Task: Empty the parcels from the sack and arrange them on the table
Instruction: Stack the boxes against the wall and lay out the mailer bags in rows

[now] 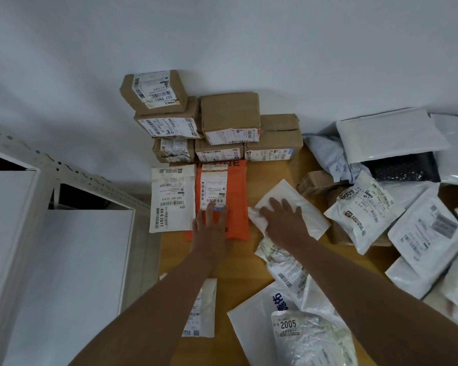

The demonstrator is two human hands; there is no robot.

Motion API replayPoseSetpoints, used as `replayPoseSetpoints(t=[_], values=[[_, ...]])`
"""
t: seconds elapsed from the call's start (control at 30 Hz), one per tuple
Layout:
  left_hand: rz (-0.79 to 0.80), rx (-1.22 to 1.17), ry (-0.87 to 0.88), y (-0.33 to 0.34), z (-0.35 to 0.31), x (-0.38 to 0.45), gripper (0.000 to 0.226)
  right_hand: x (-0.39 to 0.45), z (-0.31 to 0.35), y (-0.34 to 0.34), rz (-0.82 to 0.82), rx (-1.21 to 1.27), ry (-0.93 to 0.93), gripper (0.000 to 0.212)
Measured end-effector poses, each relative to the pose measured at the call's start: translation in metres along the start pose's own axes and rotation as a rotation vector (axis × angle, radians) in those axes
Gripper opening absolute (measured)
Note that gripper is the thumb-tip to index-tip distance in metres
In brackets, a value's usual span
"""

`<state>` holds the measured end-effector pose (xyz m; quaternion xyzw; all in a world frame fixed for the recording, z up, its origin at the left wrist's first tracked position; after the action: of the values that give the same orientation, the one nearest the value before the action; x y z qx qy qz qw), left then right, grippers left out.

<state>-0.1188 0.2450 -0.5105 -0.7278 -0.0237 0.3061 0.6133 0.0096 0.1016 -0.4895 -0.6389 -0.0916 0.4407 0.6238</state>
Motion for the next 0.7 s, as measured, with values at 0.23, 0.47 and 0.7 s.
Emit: replayPoseSetpoints(t=[0.23,0.47,0.7], values=[[0.002,-0.018,-0.012,-0.007,-0.004,-0.001,0.087,-0.026,-0.001,-0.030,-0.460,0.344,-0.219,0.042],[-0.098,-0.028,-0.037,-0.019,-0.008,-0.007,0.086,-0.035,0.010,-0.087,-0.608,1.287,-0.031,0.030],[0.161,-1.352,-0.291,-0.052,-0.028,-0.001,0.041,-0.022,0.008,-0.076,-0.144,2.303,0.526,0.031]])
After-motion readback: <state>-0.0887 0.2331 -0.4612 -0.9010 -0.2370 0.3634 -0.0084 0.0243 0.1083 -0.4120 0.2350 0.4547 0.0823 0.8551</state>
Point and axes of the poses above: each hand's wrist, its own x-axis towards the middle knuckle, its own y-axis out of the palm, z = x × y, the point moved 4 cm from there along x, towards the middle knuckle, and after that the axes turned 8 degrees about x, right-handed, at the moved point
